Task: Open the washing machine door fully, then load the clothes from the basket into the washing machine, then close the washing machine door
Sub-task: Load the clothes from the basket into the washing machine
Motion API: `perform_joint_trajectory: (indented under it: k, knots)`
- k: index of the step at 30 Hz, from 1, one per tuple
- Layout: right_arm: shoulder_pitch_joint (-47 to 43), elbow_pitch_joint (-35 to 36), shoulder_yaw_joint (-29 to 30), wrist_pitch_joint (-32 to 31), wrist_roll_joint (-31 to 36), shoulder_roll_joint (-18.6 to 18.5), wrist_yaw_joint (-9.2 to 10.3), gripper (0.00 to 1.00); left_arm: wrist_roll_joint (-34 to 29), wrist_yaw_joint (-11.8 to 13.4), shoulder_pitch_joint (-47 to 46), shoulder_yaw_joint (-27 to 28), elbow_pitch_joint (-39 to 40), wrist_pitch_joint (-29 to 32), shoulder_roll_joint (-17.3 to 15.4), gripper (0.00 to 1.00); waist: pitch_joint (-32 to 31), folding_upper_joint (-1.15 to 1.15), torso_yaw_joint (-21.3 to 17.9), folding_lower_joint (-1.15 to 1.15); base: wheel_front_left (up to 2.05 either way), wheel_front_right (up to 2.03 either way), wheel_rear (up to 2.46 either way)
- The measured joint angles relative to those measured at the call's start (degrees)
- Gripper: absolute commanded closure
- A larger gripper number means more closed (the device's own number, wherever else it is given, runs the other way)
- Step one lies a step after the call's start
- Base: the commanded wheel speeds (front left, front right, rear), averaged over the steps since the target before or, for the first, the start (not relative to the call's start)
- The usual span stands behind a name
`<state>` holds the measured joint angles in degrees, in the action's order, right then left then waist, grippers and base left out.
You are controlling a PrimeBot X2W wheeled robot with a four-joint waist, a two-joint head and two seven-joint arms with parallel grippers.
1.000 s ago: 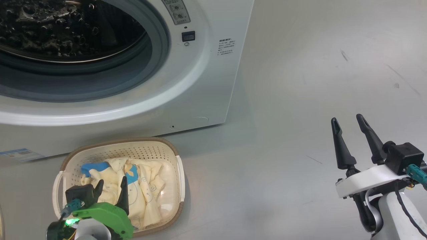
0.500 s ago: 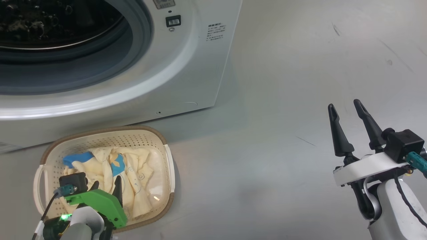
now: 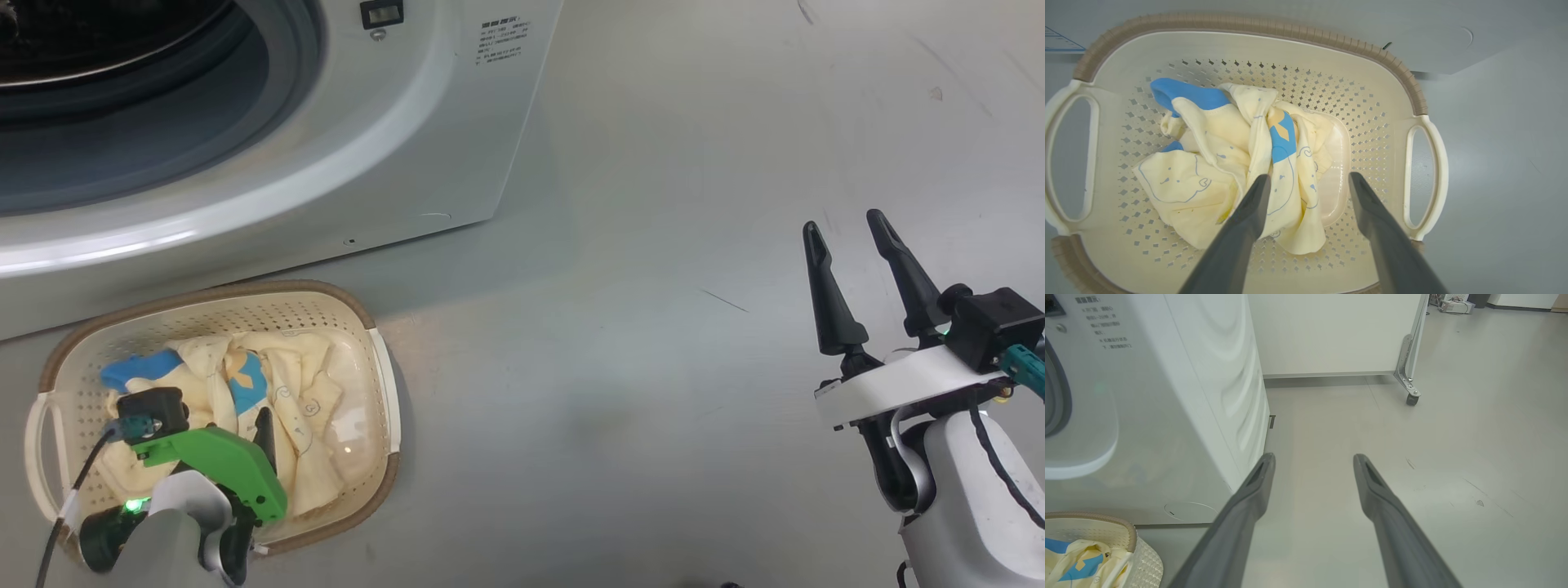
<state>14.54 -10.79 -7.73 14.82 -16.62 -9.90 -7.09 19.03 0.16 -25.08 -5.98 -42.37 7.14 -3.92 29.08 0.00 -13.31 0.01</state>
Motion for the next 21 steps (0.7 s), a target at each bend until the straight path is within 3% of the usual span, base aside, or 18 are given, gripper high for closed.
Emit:
perform_joint_trajectory:
  k: [21]
  knots:
    - [1.3,-0.1,1.1,0.0,-0.4,0.2,0.00,0.00,1.1,2.6,-5.2,2.5,-6.8,1.5,-0.7,0.00,4.2,0.00,-0.9,0.00,0.00,0.00,0.00]
